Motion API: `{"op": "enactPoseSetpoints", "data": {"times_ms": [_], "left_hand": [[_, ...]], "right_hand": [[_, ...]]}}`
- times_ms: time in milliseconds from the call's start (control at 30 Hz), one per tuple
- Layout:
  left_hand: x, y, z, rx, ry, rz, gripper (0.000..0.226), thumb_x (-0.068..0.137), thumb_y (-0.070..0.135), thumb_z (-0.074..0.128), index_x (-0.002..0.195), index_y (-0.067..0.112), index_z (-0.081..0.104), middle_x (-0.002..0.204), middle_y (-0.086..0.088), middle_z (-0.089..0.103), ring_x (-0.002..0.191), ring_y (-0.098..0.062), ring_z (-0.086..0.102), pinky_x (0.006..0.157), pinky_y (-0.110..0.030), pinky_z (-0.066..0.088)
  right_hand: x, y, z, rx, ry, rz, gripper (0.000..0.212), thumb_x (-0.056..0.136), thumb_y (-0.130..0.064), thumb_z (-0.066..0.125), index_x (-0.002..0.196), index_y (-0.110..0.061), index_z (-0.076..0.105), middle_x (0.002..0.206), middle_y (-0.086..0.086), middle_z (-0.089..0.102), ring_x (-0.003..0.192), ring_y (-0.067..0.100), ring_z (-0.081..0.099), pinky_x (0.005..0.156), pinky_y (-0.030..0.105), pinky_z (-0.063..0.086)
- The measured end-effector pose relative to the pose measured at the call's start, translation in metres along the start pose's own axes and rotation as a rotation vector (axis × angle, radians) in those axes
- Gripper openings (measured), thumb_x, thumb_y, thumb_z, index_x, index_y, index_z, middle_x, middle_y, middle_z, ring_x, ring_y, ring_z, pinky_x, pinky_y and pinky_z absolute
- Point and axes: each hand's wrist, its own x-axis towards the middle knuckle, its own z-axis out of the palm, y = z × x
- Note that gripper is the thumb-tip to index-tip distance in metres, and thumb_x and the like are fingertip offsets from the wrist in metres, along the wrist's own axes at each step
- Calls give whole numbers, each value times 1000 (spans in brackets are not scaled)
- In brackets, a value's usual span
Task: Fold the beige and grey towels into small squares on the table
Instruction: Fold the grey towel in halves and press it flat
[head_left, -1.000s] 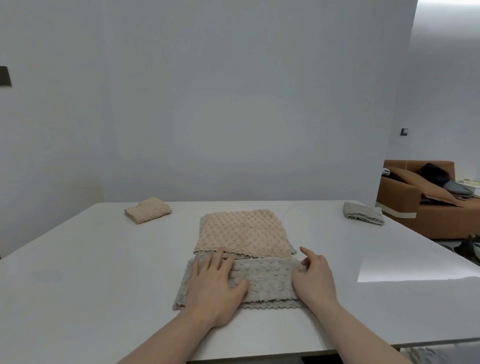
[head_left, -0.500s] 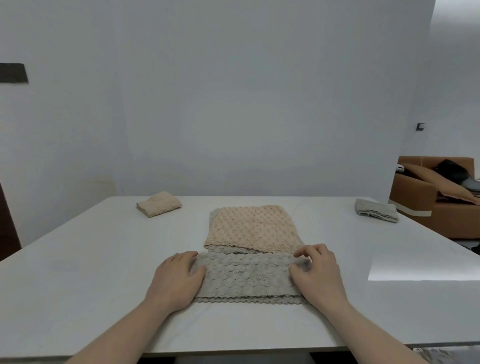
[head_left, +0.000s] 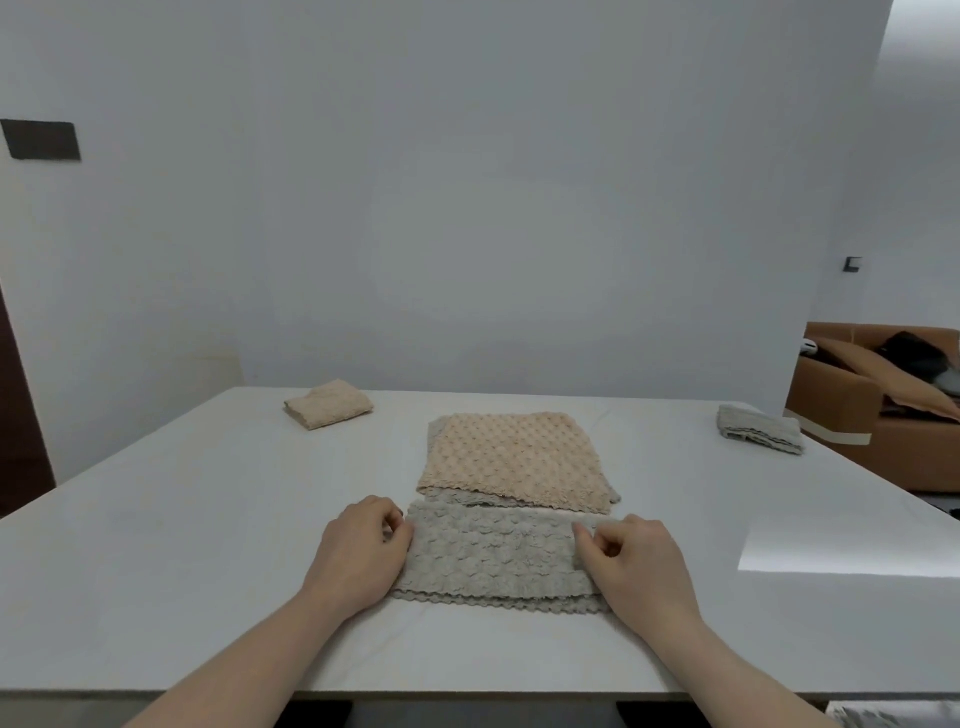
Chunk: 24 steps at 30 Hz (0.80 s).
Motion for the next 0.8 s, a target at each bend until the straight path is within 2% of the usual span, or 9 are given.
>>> {"op": "enactPoseSetpoints", "data": {"times_ms": [100,167,200,233,333,433,633,700,800], "left_hand": [[0,0,1,21,-4,-4,17,91,36,59,76,29,56,87,15,60,86,-8,55,82,-33,45],[-1,0,0,-1,-16,1,4,88,33,60,87,32,56,95,17,58,90,-7,54,83,-32,44],[-2,0,0,-6,-32,18,8,89,32,59,96,34,56,103,18,57,96,-7,54,86,-31,43],[-2,-1,1,-3,-53,46,18,91,30,57,108,35,56,113,18,57,103,-8,54,90,-31,42],[0,-3,2,31,-118,97,42,97,28,50,137,38,54,145,18,51,130,-10,47,110,-30,36],[2,-2,1,87,-175,75,44,101,31,44,144,39,55,157,15,44,143,-12,38,120,-31,26],[2,-2,3,123,-195,72,46,102,36,39,146,39,53,155,16,47,144,-11,36,121,-32,24],[3,-2,2,122,-197,70,47,101,38,39,146,39,53,155,16,47,144,-10,36,121,-32,25],[2,-1,2,129,-201,73,47,100,40,39,145,39,53,152,20,49,142,-10,38,119,-32,26]], "right_hand": [[0,-5,-2,-22,-78,67,42,83,-44,67,53,-21,50,52,-11,56,58,7,55,54,23,40],[3,-6,-4,8,-66,127,26,79,-44,67,61,-28,58,57,-13,59,62,3,57,58,25,45],[5,-5,-6,45,-35,173,17,78,-47,65,68,-33,62,63,-15,62,67,2,59,65,27,48],[7,-3,-7,64,-2,239,17,78,-52,59,79,-36,65,72,-17,65,76,3,62,74,32,51],[11,7,-5,-57,-21,425,46,86,-60,37,116,-35,63,108,-13,67,109,19,58,100,42,43],[12,9,4,-292,-144,434,54,91,-56,34,131,-29,58,133,-1,56,126,25,45,108,42,35],[16,10,2,-284,-212,462,50,83,-61,46,121,-32,60,127,-2,55,125,24,46,108,40,36],[18,8,-2,-249,-238,488,38,80,-58,49,102,-34,66,118,-2,61,118,26,51,104,39,41],[24,9,-7,-135,-263,566,30,70,-56,55,72,-29,68,92,-4,69,102,28,57,92,36,48]]}}
